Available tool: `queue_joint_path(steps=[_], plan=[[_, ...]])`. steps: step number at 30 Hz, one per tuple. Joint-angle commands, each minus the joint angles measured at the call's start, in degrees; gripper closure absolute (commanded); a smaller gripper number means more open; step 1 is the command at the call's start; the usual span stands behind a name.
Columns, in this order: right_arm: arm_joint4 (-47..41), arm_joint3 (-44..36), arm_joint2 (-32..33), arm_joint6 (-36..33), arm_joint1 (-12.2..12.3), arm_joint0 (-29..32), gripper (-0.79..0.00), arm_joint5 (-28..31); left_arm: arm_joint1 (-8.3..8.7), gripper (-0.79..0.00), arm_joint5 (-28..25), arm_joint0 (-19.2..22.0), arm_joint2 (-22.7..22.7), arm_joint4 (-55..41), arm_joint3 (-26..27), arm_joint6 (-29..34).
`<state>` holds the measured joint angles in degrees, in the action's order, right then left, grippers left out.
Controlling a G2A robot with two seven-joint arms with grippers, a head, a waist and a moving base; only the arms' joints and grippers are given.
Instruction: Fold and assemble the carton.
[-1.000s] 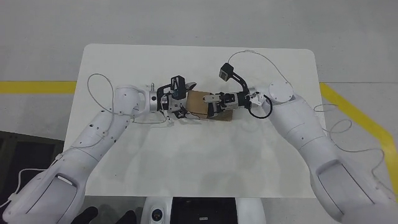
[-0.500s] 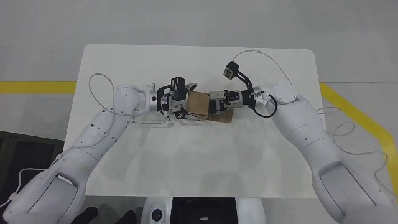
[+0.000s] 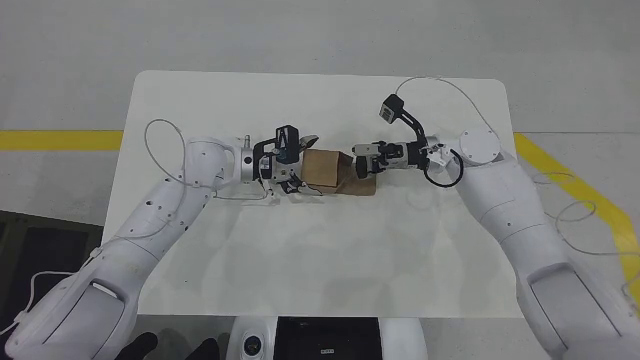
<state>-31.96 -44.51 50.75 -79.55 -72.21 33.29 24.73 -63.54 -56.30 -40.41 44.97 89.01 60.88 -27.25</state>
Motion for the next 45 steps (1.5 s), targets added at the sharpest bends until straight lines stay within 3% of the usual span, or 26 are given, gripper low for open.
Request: queue_joint_path(steps=[1, 18, 45], plan=[[0.44, 0.28, -0.69, 0.36, -0.3, -0.66, -0.785, 0.37, 0.06, -0.785, 0.02, -0.14, 0.12, 0.17, 0.18, -0.06], [-2.0, 0.12, -5.37, -0.25, -1.62, -0.43, -0.785, -0.24, 0.08, -0.785, 0.01, -0.53, 0.73, 0.17, -0.02, 0.7], [-8.51, 6.17, -8.88, 1.98, -6.93, -0.73, -0.785, 1.99, -0.02, -0.785, -0.14, -1.3, 0.93, 0.71, 1.12, 1.25]])
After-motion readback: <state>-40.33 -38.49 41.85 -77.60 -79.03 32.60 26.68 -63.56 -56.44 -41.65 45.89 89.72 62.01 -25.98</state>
